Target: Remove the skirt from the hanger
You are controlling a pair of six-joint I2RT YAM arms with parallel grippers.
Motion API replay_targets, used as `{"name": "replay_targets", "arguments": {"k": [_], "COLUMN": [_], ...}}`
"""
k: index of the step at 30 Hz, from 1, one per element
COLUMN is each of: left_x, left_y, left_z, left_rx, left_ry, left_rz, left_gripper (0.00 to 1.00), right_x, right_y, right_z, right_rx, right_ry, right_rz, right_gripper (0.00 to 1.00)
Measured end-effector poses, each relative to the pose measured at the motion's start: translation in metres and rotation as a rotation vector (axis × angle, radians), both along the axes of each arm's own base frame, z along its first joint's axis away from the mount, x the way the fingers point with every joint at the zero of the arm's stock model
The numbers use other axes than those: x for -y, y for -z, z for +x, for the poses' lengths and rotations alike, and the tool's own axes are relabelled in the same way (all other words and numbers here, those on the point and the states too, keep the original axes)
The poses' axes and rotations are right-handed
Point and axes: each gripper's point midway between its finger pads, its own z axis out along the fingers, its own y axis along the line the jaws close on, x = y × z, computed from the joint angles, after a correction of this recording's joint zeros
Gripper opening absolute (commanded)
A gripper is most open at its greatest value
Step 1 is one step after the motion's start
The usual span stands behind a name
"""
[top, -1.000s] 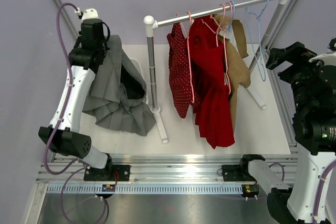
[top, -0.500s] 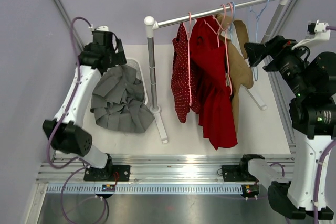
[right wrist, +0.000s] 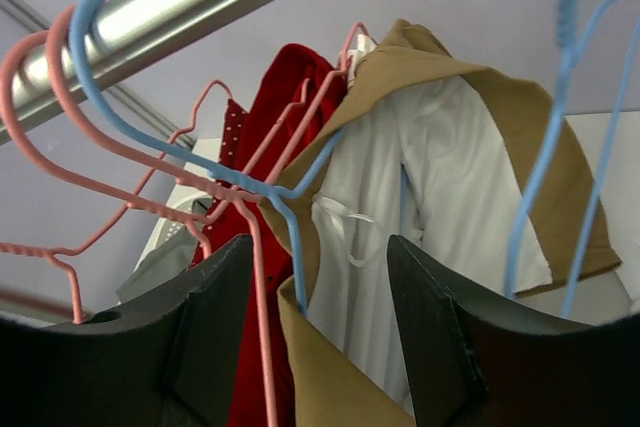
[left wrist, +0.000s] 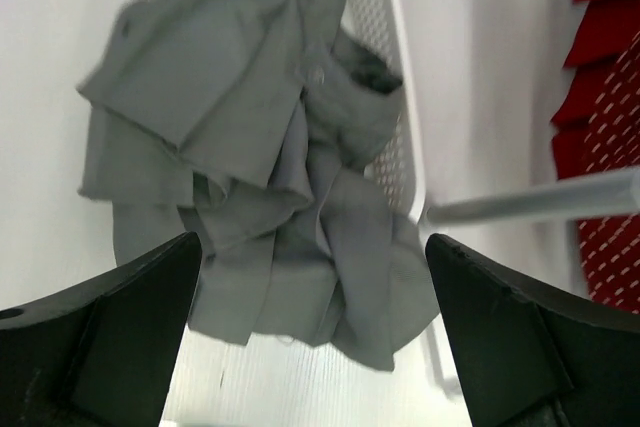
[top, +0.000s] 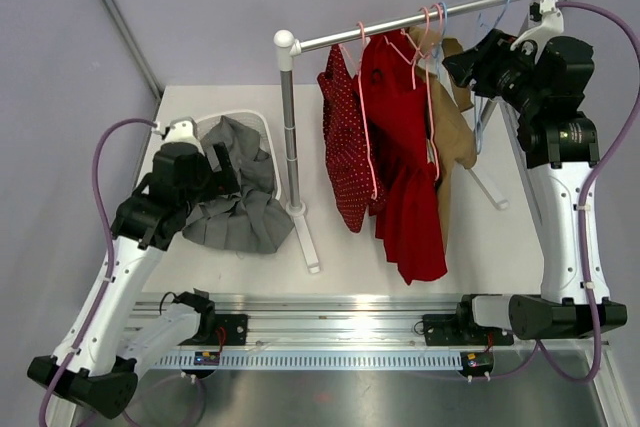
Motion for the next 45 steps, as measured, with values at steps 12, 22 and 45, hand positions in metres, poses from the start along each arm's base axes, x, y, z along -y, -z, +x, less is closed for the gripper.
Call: {"name": "replay_targets", "arguments": {"k": [12,22,45], "left_x": [-0.003,-0.001,0.003], "left_y": [0.053,0.070,0.069], "left_z": [-0.034,-0.042,-0.040], "left_rx": [-0.080,-0.091,-0.081], "left_ry": [0.003,0.018,0.032], "left_rz": [-0.012,-0.014,-0.018], "left_gripper": [0.98,0.98,0.98], "right_x": [-0.039,-0.026,-0.020], "right_y": [-0.005,-0.001,0.012], "right_z": [0.004,0.011,0.023], "right_rx": [0.030,0.029,0.004], "right_ry": [-0.093,-0.006,0.031], "right_rz": [0.015,-0.007,-0.029], "right_gripper": [0.57,0.55,0.48]}}
